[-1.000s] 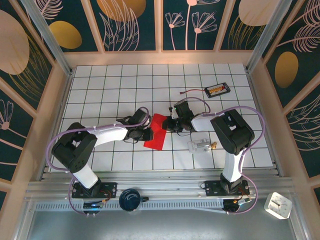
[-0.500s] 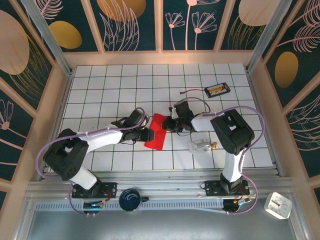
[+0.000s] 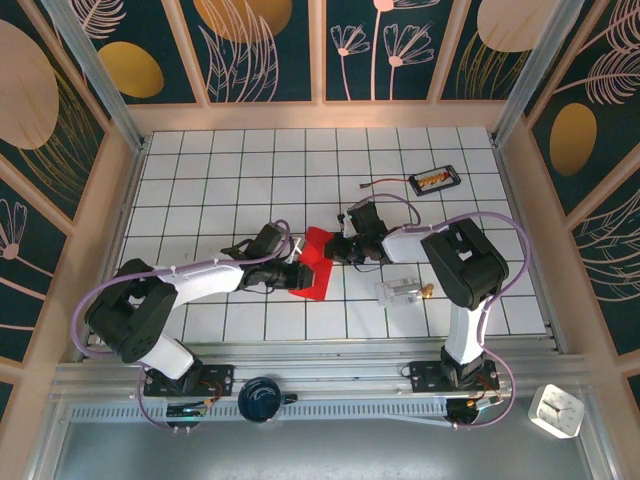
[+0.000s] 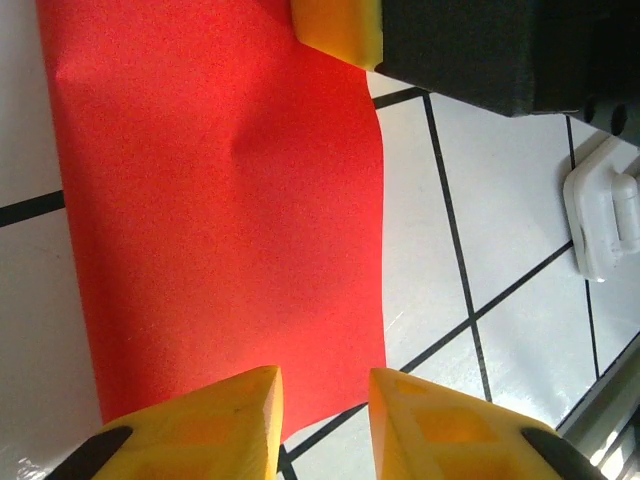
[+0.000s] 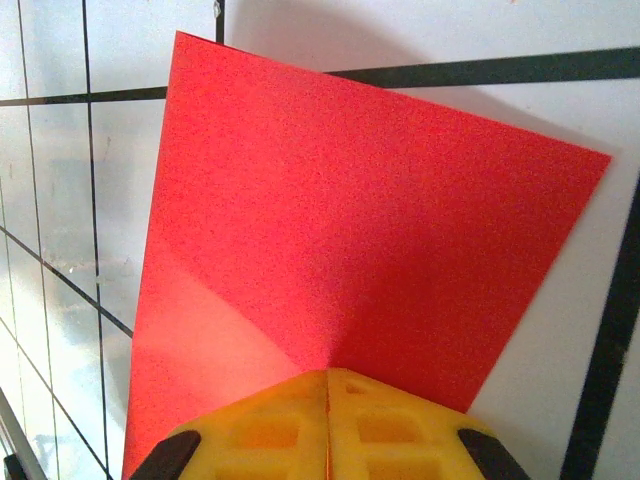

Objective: Fold a paper plane with a square sheet of paper (pick it up from the middle)
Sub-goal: First fold the square sheet of paper in half at the center of the table.

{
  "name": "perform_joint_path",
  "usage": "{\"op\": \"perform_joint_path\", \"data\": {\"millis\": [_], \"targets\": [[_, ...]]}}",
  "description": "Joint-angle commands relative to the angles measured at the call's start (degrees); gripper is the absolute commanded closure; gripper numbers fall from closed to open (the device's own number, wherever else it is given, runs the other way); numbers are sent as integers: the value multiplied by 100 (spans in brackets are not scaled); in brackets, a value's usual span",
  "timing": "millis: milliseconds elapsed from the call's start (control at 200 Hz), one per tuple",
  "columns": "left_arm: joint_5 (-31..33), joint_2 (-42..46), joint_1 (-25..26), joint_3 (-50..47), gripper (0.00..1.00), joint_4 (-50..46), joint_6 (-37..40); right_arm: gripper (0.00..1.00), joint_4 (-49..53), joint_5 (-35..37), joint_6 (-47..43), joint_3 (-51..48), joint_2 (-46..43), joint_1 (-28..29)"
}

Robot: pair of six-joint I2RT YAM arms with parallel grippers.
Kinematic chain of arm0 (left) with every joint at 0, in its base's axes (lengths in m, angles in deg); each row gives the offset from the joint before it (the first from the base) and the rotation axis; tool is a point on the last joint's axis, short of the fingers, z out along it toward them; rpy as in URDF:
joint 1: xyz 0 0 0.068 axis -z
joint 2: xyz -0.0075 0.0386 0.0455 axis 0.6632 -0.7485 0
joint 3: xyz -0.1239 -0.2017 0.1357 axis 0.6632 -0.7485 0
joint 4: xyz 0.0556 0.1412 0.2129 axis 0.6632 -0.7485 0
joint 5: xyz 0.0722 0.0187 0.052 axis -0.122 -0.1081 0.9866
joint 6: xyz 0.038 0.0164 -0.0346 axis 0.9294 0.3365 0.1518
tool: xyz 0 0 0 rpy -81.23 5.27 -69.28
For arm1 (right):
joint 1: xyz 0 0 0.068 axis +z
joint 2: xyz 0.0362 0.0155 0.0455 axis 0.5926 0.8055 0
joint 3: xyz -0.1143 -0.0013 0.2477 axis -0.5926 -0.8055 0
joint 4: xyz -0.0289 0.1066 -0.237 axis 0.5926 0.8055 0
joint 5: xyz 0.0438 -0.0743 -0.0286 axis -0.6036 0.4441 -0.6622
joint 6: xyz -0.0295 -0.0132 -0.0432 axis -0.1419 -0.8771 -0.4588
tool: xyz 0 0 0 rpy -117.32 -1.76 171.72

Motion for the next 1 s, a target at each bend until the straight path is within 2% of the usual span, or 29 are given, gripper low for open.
{"op": "perform_joint_path", "data": {"millis": [0,115,215,721,996], "targets": [[307,-232,-22,132,73,-390,57,91,687,717,-203,-151,569,7],[916,-290,-31,177,75,-686,106,91,699,717,-216,-143,580,5],[1076,-320,-38,178,76,-709,108,91,700,717,-225,-144,580,-9],[1198,-393,-45,52,78,-612,87,89,709,690,-278,-135,597,-15],[1253,-220,-42,-129,79,-971,302,90,726,751,-282,-204,594,-72]]}}
